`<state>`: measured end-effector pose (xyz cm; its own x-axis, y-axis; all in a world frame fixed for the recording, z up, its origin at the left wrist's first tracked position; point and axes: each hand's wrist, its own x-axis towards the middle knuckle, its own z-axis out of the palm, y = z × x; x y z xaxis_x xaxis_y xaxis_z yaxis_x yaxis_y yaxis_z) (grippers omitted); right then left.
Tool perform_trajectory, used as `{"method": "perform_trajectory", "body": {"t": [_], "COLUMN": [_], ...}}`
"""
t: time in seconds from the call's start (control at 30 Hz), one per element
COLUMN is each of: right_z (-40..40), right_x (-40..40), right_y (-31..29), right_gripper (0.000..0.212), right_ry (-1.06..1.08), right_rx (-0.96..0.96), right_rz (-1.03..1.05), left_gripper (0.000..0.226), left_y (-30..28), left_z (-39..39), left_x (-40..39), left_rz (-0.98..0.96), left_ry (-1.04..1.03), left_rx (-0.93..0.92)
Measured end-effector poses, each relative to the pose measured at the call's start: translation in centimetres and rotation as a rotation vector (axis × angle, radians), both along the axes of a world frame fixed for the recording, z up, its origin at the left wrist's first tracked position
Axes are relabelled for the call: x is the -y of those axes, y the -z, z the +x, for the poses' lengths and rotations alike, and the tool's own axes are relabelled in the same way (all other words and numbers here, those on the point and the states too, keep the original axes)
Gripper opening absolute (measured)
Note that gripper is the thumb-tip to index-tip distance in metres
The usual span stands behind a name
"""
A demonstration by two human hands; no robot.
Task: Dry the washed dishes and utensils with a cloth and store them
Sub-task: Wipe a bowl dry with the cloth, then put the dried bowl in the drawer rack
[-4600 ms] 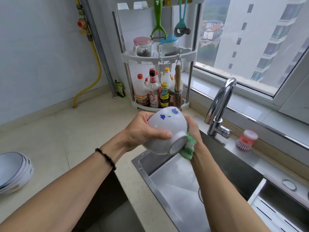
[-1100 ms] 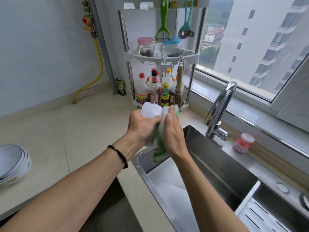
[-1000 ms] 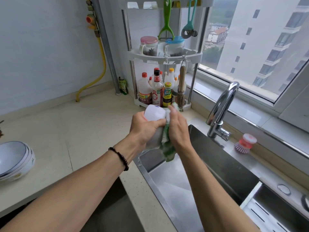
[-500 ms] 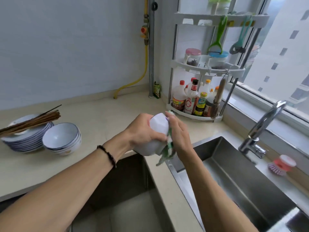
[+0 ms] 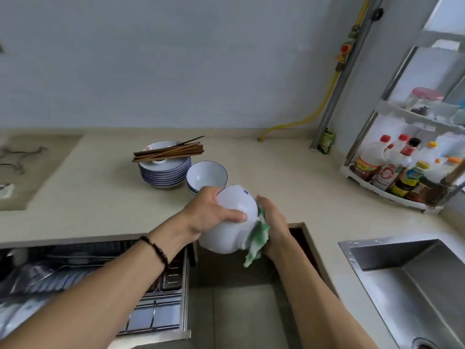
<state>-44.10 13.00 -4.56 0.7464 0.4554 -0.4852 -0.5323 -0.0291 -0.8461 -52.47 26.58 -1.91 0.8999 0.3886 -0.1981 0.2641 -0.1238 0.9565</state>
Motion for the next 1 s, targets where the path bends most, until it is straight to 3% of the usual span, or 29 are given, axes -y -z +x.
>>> {"method": "perform_trajectory", "body": {"t": [0.1, 0.17, 0.27, 0.5, 0.73, 1.0], "right_z": [-3.3, -5.0, -7.0, -12.0, -16.1, -16.3], "right_x": [-5.2, -8.6, -12.6, -20.1, -25.6, -27.8], "right_y": [2.9, 4.7, 6.2, 10.2, 16.0, 20.4], "right_gripper": [0.036, 0.033, 0.034, 0.005, 0.008, 0.011], "right_ry": [-0.080, -0.120, -0.151, -0.377, -0.542, -0.588], "right_rx": [-0.026, 0.137, 0.334, 0.374, 0.397, 0.435], "right_rz": [-0.117, -0.245, -0.353, -0.340, -0.412, -0.497], "left_gripper": [0.056, 0.040, 0.039, 0.026, 0.034, 0.035], "left_y": [2.2, 3.8, 6.4, 12.7, 19.3, 26.6], "left_z": [-3.6, -5.8, -9.1, -17.5, -23.6, -24.8], "left_x": [-4.1, -6.6, -10.2, -17.1, -22.9, -24.6], "left_rz": [-0.106, -0.074, -0.005, -0.016, -0.105, -0.189], "left_ry": [-0.250, -0.357, -0.438, -0.546, -0.614, -0.618], "left_rx": [-0.011, -0.069, -0.179, -0.344, -0.481, -0.538]}}
